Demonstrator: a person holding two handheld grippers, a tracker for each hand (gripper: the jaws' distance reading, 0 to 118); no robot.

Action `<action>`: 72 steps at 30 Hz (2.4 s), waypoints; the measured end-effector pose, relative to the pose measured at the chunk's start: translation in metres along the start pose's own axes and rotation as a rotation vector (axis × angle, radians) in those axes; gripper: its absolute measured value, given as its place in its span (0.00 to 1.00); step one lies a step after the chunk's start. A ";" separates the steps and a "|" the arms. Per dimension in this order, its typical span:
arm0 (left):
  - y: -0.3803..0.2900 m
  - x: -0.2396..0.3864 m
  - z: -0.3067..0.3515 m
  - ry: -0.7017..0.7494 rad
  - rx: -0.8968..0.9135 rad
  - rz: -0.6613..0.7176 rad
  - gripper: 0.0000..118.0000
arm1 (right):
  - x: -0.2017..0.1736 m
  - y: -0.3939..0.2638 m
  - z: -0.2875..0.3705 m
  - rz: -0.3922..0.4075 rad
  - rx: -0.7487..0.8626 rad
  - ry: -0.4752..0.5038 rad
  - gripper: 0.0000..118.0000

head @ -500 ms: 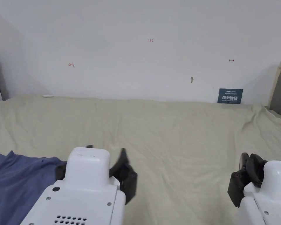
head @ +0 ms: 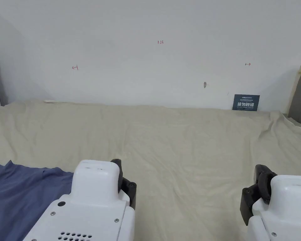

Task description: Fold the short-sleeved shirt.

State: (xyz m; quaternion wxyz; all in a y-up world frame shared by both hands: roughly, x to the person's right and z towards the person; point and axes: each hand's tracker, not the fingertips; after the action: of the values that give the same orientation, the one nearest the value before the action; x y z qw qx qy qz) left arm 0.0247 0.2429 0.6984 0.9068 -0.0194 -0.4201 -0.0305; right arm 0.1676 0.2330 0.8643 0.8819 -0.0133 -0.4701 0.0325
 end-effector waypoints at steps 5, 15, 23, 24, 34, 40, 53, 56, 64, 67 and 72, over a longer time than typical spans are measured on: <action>0.000 -0.006 -0.001 0.015 -0.006 0.011 0.00 | 0.000 0.000 -0.002 -0.003 -0.009 0.007 0.00; 0.000 -0.012 -0.002 0.030 -0.015 0.008 0.00 | -0.007 -0.001 -0.007 0.003 -0.020 0.017 0.00; 0.005 -0.029 0.005 0.117 -0.014 -0.033 0.00 | -0.038 0.012 -0.023 -0.010 -0.011 0.150 0.00; 0.006 -0.035 0.007 0.150 -0.015 -0.030 0.00 | -0.047 0.012 -0.025 -0.003 -0.006 0.166 0.00; 0.000 -0.110 0.031 0.412 -0.060 0.004 0.00 | -0.136 0.021 -0.031 -0.009 -0.009 0.472 0.00; -0.012 -0.152 0.036 0.508 -0.103 0.054 0.00 | -0.180 0.020 -0.030 0.008 -0.035 0.579 0.00; -0.086 -0.213 -0.034 0.471 -0.333 0.187 0.00 | -0.240 -0.017 -0.065 0.110 -0.189 0.601 0.00; -0.119 -0.236 -0.069 0.426 -0.454 0.275 0.00 | -0.260 -0.028 -0.079 0.119 -0.254 0.604 0.00; -0.184 -0.282 -0.133 0.412 -0.596 0.437 0.13 | -0.293 -0.047 -0.106 0.164 -0.326 0.615 0.00; -0.188 -0.292 -0.141 0.410 -0.598 0.415 0.65 | -0.299 -0.049 -0.114 0.176 -0.341 0.616 0.00; -0.190 -0.298 -0.154 0.399 -0.615 0.393 0.81 | -0.300 -0.053 -0.125 0.173 -0.366 0.608 0.00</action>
State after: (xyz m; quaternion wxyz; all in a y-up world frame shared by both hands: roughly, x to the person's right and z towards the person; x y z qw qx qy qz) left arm -0.0636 0.0556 0.3733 0.9109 -0.3629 -0.1957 0.0159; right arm 0.1075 0.1600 0.5491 0.9584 -0.2196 -0.1815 0.0169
